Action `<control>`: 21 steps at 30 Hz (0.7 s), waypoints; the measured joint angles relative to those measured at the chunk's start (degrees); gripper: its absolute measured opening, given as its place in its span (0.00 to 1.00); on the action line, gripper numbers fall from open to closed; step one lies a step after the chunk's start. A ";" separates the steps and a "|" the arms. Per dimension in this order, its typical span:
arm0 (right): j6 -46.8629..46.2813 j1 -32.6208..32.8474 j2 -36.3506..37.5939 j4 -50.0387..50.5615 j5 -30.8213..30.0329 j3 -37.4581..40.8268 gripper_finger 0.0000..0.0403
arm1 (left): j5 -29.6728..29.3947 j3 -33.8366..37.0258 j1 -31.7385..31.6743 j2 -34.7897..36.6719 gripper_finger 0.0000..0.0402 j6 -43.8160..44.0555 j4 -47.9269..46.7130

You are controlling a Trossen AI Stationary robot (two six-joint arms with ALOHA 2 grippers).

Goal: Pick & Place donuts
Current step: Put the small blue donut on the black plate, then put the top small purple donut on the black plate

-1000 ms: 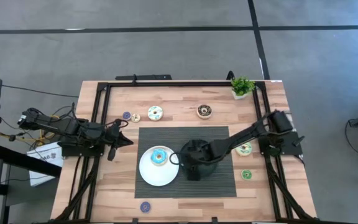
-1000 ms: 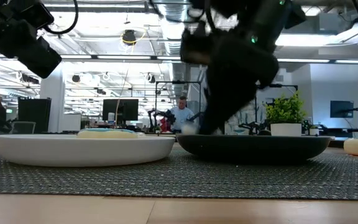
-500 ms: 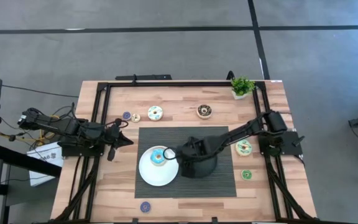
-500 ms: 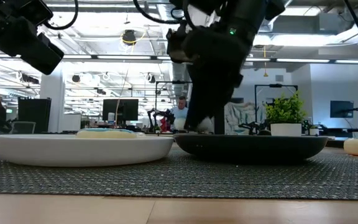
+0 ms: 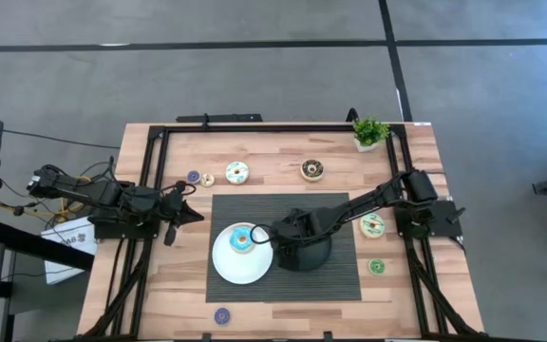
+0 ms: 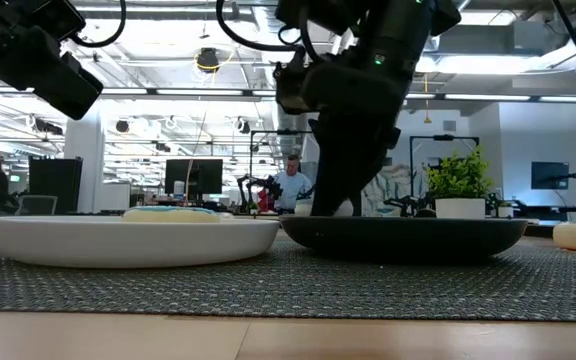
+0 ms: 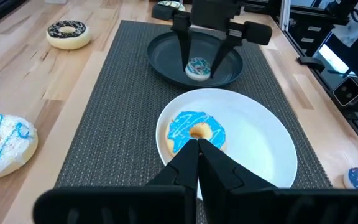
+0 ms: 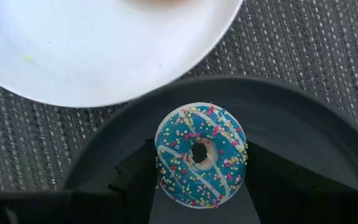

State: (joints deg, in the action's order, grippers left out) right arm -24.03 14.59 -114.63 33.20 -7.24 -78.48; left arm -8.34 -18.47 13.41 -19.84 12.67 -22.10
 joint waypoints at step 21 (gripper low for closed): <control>-5.91 -0.24 3.16 3.94 0.20 0.00 0.63 | -0.02 0.01 0.00 0.00 0.00 0.11 0.38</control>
State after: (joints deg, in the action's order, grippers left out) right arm -29.94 14.35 -111.47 37.14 -7.04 -78.48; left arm -8.36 -18.46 13.41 -19.84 12.78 -21.72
